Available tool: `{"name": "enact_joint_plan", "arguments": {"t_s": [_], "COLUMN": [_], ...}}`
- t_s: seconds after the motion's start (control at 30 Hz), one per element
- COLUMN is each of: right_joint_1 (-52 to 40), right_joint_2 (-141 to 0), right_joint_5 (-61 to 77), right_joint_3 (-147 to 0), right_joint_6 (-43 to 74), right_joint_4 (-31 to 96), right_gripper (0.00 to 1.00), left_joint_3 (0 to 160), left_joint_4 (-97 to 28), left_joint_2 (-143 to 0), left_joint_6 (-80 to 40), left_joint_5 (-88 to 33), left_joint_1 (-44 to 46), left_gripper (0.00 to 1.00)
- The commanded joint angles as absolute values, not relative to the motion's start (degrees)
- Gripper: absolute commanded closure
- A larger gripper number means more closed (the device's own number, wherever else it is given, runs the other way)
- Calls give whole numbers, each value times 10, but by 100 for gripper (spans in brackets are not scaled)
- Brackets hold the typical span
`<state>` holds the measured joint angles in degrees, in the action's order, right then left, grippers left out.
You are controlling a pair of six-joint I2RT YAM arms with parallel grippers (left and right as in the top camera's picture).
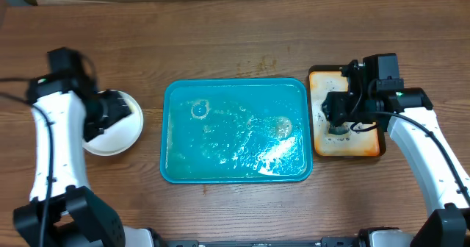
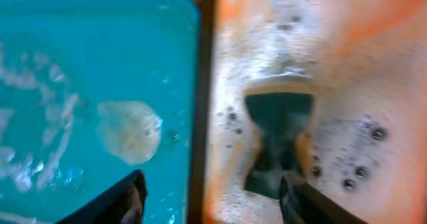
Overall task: Clean dirty plates on tray and stack at the side
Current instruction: 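Lower the white plate onto the yellow plate at left and release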
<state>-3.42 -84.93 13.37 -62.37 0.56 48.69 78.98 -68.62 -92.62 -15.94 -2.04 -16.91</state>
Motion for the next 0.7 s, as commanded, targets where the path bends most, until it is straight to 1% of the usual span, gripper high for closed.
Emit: {"name": "enact_joint_plan", "arguments": {"t_s": [0.0,0.03,0.1,0.2,0.27,0.33,0.43,0.5,0.57,0.67], "right_joint_1": [-32,-32,-31,-31,-31,-31,-31,-31,-31,-31], "right_joint_2": [-849,-849,-849,-848,-844,-833,-801,-772,-732,-672], "right_joint_5": [164,136,92,91,91,91,91,90,90,90], "right_joint_3": [-630,-630,-630,-630,-630,-630,-630,-628,-618,-591], "right_joint_6": [-5,17,58,76,75,75,76,75,75,75], "right_joint_4": [498,508,533,571,588,602,621,622,609,583], "right_gripper": [30,26,22,18,10,0,0,0,0,0], "left_joint_3": [795,795,795,795,795,795,783,762,729,677], "left_joint_4": [-719,-736,-768,-809,-832,-854,-876,-869,-837,-785], "left_joint_2": [-922,-922,-922,-922,-922,-921,-912,-894,-859,-795], "left_joint_6": [-92,-92,-92,-92,-92,-92,-86,-62,-44,-49], "left_joint_5": [-50,-49,-49,-50,-50,-55,-68,-96,-126,-132], "left_joint_1": [-116,-102,-79,-56,-47,-44,-44,-44,-43,-44], "left_gripper": [0,0,0,0,0,0,0,0,0,0]}}
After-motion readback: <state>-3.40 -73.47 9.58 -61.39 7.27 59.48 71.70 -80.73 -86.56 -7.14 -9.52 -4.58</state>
